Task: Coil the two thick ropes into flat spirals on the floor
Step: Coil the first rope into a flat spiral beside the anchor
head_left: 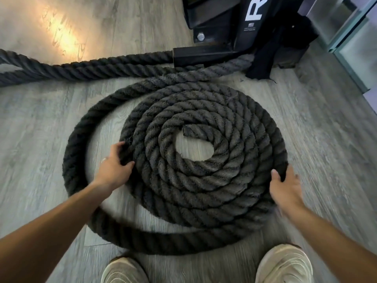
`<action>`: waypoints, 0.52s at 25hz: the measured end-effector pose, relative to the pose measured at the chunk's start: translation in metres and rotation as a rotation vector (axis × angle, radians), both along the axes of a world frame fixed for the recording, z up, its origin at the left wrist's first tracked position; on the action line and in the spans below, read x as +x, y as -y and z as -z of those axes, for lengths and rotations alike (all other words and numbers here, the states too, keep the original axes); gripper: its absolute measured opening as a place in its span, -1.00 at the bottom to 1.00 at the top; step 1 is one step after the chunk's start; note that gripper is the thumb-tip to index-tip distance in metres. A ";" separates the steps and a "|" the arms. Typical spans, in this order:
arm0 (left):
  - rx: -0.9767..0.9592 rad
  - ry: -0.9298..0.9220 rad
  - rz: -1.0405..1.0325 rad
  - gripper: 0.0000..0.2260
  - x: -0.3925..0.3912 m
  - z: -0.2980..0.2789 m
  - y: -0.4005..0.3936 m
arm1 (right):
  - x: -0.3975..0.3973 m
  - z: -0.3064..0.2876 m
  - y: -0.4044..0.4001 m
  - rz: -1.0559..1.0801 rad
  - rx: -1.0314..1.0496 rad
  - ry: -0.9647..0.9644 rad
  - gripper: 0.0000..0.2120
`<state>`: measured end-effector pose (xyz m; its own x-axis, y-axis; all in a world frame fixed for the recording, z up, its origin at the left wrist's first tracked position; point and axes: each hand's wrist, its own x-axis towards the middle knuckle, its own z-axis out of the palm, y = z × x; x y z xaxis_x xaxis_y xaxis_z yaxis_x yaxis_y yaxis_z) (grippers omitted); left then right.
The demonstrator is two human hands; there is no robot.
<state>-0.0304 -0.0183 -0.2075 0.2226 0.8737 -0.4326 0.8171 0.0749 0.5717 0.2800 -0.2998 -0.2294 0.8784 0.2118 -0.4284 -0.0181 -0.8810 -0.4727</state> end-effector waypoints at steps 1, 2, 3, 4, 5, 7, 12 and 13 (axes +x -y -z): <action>-0.027 0.021 -0.049 -0.43 -0.005 0.002 0.019 | 0.023 0.000 -0.007 -0.028 0.022 0.005 -0.47; -0.065 0.039 -0.080 -0.42 -0.009 0.002 0.040 | 0.046 0.000 -0.015 -0.068 0.057 0.017 -0.52; -0.125 0.038 -0.101 -0.41 -0.012 0.001 0.060 | 0.069 0.002 -0.022 -0.103 0.049 -0.004 -0.55; -0.182 0.028 -0.106 -0.39 -0.013 0.002 0.075 | 0.097 0.013 -0.027 -0.116 0.077 -0.005 -0.54; -0.220 0.002 -0.104 -0.37 -0.013 0.002 0.084 | 0.108 0.007 -0.036 -0.099 0.080 0.010 -0.47; -0.183 -0.076 -0.101 -0.37 -0.008 -0.004 0.082 | 0.097 -0.012 -0.044 -0.010 0.143 0.031 -0.38; 0.075 -0.075 0.035 -0.52 0.005 -0.012 0.010 | -0.018 -0.009 0.007 0.069 0.099 0.049 -0.32; 0.091 -0.101 0.093 -0.54 0.008 -0.012 -0.003 | -0.035 0.001 0.016 0.095 0.089 0.033 -0.32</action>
<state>-0.0220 -0.0153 -0.1959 0.2638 0.8878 -0.3771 0.8716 -0.0520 0.4874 0.2451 -0.3160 -0.2299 0.9096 0.1628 -0.3823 -0.0830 -0.8304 -0.5510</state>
